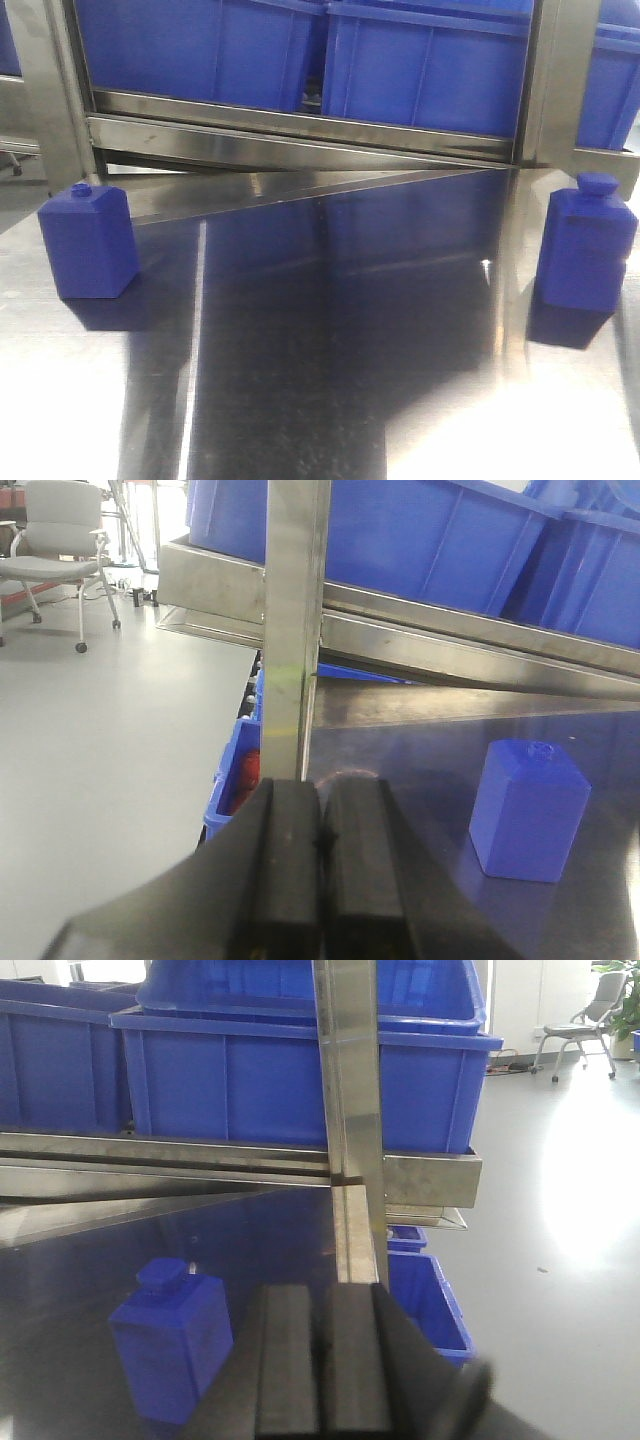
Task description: Pick and sort blue part to right shelf
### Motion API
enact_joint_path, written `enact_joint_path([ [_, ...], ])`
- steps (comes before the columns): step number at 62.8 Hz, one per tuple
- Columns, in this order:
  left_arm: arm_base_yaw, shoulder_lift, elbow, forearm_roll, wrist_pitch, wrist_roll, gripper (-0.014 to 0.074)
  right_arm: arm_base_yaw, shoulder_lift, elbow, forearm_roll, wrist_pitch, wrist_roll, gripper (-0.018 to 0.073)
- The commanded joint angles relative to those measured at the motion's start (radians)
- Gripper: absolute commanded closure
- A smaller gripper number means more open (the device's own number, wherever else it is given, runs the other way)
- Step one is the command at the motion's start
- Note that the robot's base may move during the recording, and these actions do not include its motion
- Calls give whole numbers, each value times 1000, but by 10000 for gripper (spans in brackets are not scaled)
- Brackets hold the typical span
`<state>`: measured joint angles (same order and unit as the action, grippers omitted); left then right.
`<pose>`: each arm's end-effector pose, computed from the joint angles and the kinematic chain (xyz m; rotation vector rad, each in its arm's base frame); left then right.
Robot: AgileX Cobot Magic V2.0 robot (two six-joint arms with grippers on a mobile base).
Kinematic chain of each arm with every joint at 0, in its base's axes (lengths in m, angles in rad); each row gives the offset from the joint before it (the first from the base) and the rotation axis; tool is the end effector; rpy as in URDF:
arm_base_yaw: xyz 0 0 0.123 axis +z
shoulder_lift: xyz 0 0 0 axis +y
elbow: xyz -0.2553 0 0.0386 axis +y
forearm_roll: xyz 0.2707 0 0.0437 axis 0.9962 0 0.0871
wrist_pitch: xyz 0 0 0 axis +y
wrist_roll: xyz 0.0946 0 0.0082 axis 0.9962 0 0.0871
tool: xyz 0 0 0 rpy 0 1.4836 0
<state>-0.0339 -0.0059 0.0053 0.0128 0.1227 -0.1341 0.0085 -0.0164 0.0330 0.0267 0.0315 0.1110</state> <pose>0.1100 -0.0036 0.2006 -0.0715 1.6054 -0.1191 0.1104 0.0010 0.2003 0.0983 1.5297 0.1170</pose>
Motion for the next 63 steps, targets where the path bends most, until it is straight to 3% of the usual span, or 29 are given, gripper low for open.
enact_joint_path([
  [1,-2,-19,24,-3,-87,1,472,-4,-15,-24,-2,-90,-2,528],
  [24,-2,-19,24,-3,-105,1,472,-4,-15,-24,-2,-90,-2,528],
  [37,-2,-19,24,-5,-284,-1,472,-4,-15,-24,-2,-90,-2,528],
  [44,0,-19,-10,-107,-359,-3,472,-4,-15,-24,-2,-90,-2,528],
  [50,0,2,-105,-85,-279,-3,463,-4,-15,-24,-2,-90,-2,528],
  [55,0,45,-214,-3,-166,-3,421,-4,-15,-24,-2,-90,-2,528],
  [63,0,169,-402,52,-9,-3,259,-4,-15,-24,-2,-90,-2,528],
])
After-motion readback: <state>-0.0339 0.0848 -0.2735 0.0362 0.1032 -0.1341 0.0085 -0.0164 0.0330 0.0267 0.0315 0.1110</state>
